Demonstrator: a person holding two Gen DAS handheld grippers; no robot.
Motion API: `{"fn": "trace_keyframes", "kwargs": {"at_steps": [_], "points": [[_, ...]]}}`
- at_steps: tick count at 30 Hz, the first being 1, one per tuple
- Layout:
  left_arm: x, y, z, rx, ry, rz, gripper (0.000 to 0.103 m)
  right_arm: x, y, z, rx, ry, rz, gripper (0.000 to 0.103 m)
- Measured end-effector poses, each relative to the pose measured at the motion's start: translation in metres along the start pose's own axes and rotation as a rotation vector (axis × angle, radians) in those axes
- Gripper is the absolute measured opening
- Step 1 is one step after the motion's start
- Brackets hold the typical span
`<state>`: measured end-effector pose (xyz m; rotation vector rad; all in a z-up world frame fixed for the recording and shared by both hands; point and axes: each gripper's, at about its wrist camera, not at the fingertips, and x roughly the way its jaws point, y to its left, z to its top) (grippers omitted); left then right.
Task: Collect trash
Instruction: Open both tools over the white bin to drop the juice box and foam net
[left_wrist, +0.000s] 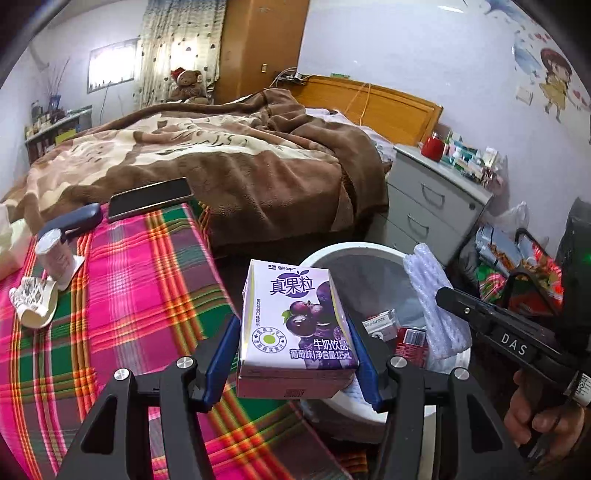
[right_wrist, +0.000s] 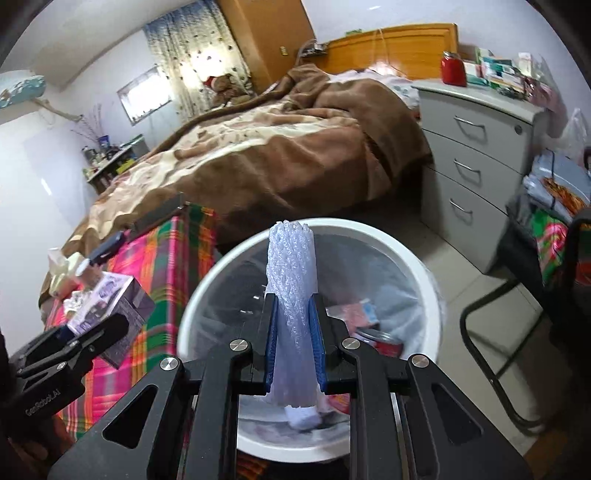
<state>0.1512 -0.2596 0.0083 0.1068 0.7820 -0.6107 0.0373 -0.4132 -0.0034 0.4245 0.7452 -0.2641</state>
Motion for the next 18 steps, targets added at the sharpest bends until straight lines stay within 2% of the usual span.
{"fn": "trace_keyframes", "kwargs": {"at_steps": [2, 4, 14, 17, 18], "points": [[0.005, -0.010, 0.000, 0.034, -0.004, 0.009, 0.058, 0.003, -0.005, -0.002, 0.003, 0.017, -0.011, 0.018], [0.013, -0.015, 0.001, 0.018, 0.021, -0.041, 0.058, 0.004, -0.011, -0.003, 0.011, 0.027, -0.021, 0.018], [0.033, -0.032, -0.004, 0.044, 0.063, -0.052, 0.058, 0.003, -0.024, -0.004, 0.036, 0.048, -0.036, 0.020], [0.034, -0.033, -0.003, 0.046, 0.064, -0.029, 0.066, 0.003, -0.023, -0.004, 0.023, 0.050, -0.047, 0.025], [0.033, -0.032, -0.003, 0.040, 0.063, -0.036, 0.066, 0.003, -0.022, -0.004, 0.021, 0.049, -0.045, 0.030]]}}
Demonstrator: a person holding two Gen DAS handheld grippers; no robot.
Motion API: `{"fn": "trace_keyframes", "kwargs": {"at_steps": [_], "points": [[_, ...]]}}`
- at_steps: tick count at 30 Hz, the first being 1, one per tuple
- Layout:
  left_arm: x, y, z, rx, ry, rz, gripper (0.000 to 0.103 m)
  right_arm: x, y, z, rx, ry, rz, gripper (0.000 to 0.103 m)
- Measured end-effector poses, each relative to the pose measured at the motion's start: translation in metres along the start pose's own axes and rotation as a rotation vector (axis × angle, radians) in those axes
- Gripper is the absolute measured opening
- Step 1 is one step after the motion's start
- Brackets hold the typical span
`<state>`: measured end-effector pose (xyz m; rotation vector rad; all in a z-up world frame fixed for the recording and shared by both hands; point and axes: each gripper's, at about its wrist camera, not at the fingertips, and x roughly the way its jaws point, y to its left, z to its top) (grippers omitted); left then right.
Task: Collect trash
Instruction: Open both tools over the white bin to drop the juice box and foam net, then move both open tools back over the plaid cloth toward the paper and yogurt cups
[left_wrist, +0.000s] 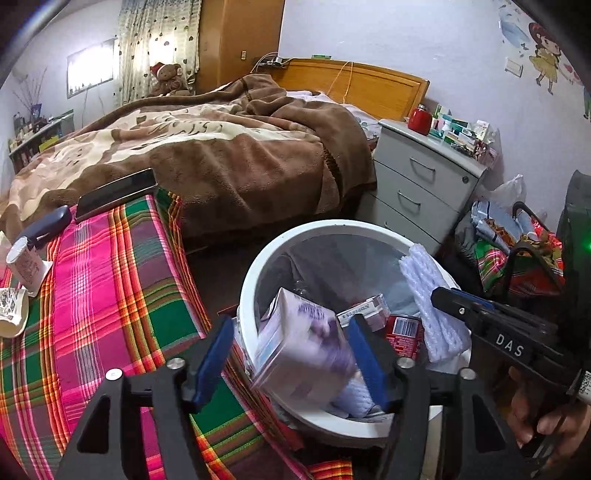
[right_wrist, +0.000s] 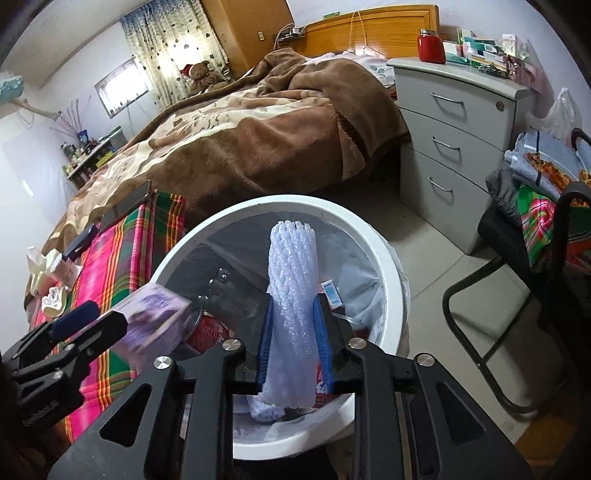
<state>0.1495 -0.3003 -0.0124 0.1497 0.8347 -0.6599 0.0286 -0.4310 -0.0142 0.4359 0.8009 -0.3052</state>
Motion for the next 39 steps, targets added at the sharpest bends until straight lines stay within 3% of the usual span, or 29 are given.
{"fn": "trace_keyframes", "kwargs": {"at_steps": [5, 23, 39], "points": [[-0.008, 0.006, -0.001, -0.026, -0.015, -0.002, 0.067, -0.003, 0.003, 0.000, -0.009, -0.013, 0.012, 0.043], [-0.051, 0.047, -0.011, -0.097, -0.077, 0.061, 0.070, -0.011, 0.035, 0.000, -0.065, -0.044, 0.050, 0.043], [-0.093, 0.122, -0.026, -0.221, -0.121, 0.177, 0.070, -0.003, 0.101, -0.002, -0.181, -0.049, 0.145, 0.043]]}}
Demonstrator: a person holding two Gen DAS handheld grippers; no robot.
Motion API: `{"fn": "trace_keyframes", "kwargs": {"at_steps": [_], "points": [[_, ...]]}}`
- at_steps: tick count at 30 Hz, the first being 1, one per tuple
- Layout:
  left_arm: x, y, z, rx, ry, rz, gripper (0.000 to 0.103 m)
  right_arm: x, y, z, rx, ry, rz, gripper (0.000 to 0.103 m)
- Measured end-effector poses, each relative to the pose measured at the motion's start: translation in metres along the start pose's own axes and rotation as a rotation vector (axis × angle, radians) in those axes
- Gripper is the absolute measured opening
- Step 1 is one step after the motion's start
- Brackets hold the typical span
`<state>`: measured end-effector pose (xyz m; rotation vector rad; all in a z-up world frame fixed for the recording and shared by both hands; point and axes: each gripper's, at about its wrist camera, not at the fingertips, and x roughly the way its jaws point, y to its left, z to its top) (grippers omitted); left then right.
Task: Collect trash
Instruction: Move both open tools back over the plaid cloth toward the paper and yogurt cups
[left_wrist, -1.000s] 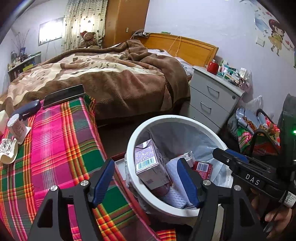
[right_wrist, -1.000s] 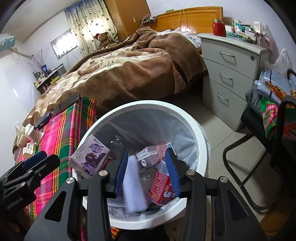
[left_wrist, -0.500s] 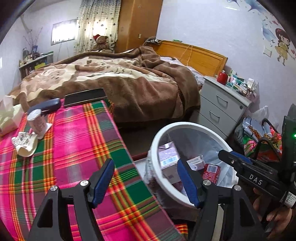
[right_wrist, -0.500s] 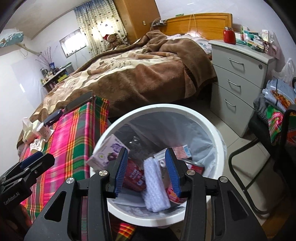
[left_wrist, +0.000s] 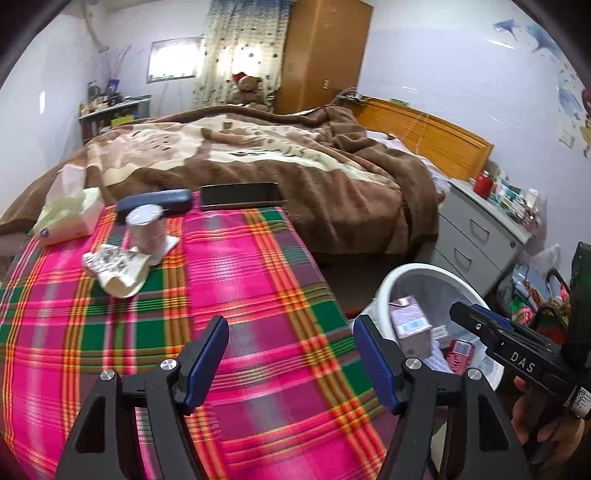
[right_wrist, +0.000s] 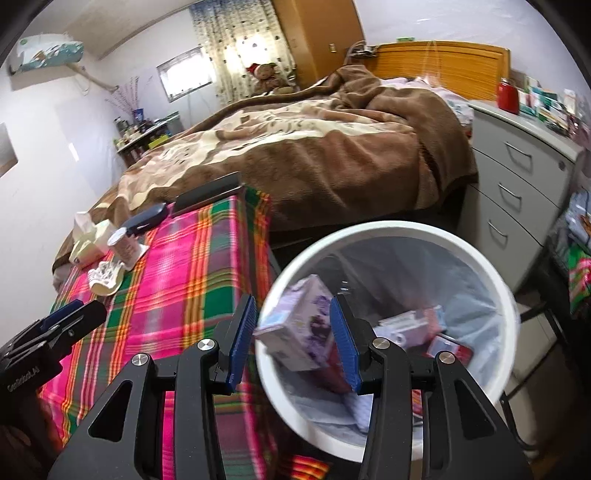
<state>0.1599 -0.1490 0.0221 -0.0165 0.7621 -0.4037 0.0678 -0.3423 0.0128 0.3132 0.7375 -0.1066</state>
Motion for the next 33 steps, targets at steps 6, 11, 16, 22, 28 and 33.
{"fn": "trace_keyframes", "kwargs": {"at_steps": [6, 11, 16, 22, 28, 33], "points": [[-0.006, 0.037, 0.002, -0.047, -0.011, 0.049, 0.070, 0.012, 0.027, 0.006, -0.056, 0.008, 0.037, 0.043], [-0.007, 0.080, 0.004, -0.120, -0.008, 0.105, 0.070, 0.022, 0.052, 0.016, -0.119, 0.006, 0.069, 0.043], [-0.009, 0.118, 0.009, -0.168, -0.019, 0.167, 0.070, 0.036, 0.077, 0.031, -0.185, 0.013, 0.114, 0.043], [-0.003, 0.155, 0.020, -0.199, -0.015, 0.219, 0.075, 0.053, 0.107, 0.050, -0.241, 0.020, 0.180, 0.043], [0.019, 0.180, 0.028, -0.253, 0.022, 0.212, 0.076, 0.083, 0.138, 0.061, -0.296, 0.031, 0.231, 0.043], [0.046, 0.186, 0.028, -0.259, 0.055, 0.205, 0.076, 0.107, 0.151, 0.067, -0.292, 0.063, 0.241, 0.043]]}}
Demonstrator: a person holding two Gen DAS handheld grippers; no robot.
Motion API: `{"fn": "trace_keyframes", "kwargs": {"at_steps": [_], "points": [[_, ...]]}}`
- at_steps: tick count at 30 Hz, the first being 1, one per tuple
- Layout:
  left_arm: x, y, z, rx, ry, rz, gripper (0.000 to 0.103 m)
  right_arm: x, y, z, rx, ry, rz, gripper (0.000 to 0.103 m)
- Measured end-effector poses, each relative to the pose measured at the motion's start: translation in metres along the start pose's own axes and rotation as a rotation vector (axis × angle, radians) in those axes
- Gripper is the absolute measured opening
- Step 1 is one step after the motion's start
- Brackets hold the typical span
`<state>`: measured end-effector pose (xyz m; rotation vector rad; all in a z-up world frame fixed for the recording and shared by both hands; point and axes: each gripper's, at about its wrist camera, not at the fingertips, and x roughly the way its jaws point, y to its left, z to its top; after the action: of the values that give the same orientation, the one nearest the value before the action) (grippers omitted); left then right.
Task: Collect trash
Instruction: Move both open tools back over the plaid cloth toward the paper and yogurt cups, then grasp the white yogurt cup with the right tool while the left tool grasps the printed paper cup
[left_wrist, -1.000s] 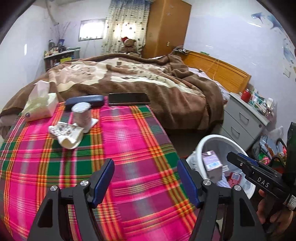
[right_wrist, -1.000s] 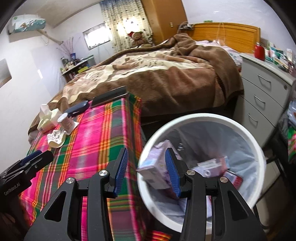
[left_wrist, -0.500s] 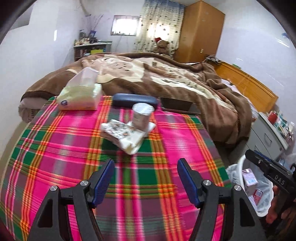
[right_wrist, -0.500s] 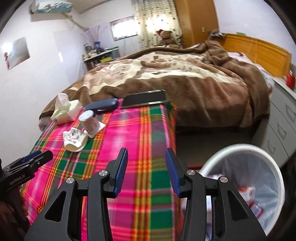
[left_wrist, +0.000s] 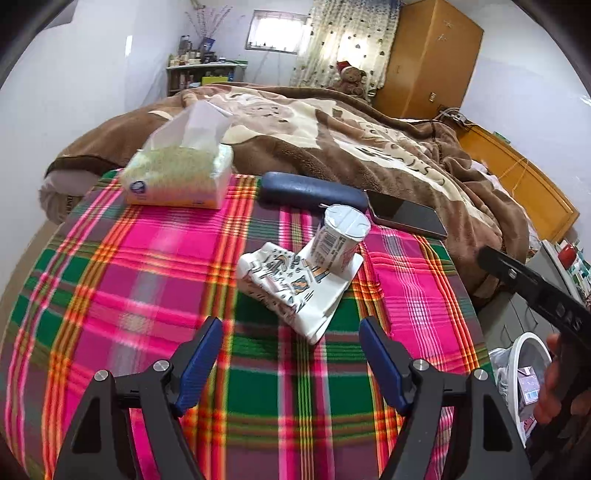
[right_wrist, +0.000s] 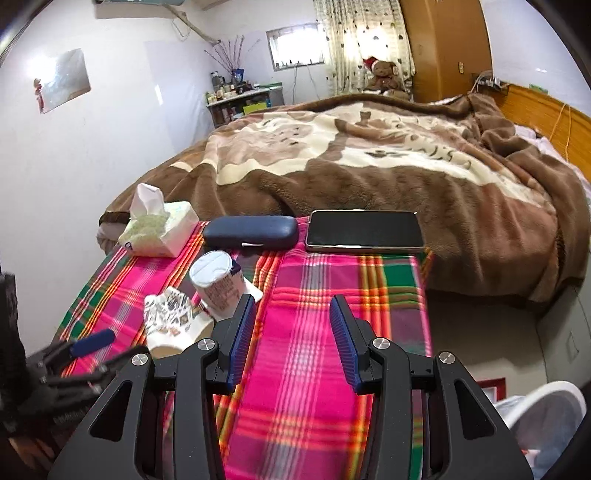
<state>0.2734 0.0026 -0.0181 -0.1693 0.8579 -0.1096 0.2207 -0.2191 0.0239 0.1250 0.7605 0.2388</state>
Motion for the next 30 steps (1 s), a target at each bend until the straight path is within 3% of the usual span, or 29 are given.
{"fn": "trace_keyframes", "kwargs": {"at_steps": [7, 12, 16, 20, 30], "points": [[0.038, 0.008, 0.000, 0.025, 0.074, 0.058, 0.076, 0.033, 0.018, 0.004, -0.045, 0.047, 0.057, 0.043], [0.039, 0.026, 0.002, 0.050, 0.064, 0.117, 0.076, 0.045, 0.031, 0.003, -0.060, 0.061, 0.097, 0.044], [0.038, 0.046, 0.008, 0.033, 0.060, 0.139, 0.076, 0.051, 0.040, 0.004, -0.074, 0.062, 0.138, 0.058], [0.034, 0.062, 0.015, 0.029, 0.044, 0.169, 0.076, 0.059, 0.053, 0.007, -0.105, 0.060, 0.142, 0.060], [0.043, 0.071, 0.028, 0.020, 0.034, -0.002, 0.076, 0.085, 0.052, 0.011, -0.088, 0.087, 0.141, 0.062]]}}
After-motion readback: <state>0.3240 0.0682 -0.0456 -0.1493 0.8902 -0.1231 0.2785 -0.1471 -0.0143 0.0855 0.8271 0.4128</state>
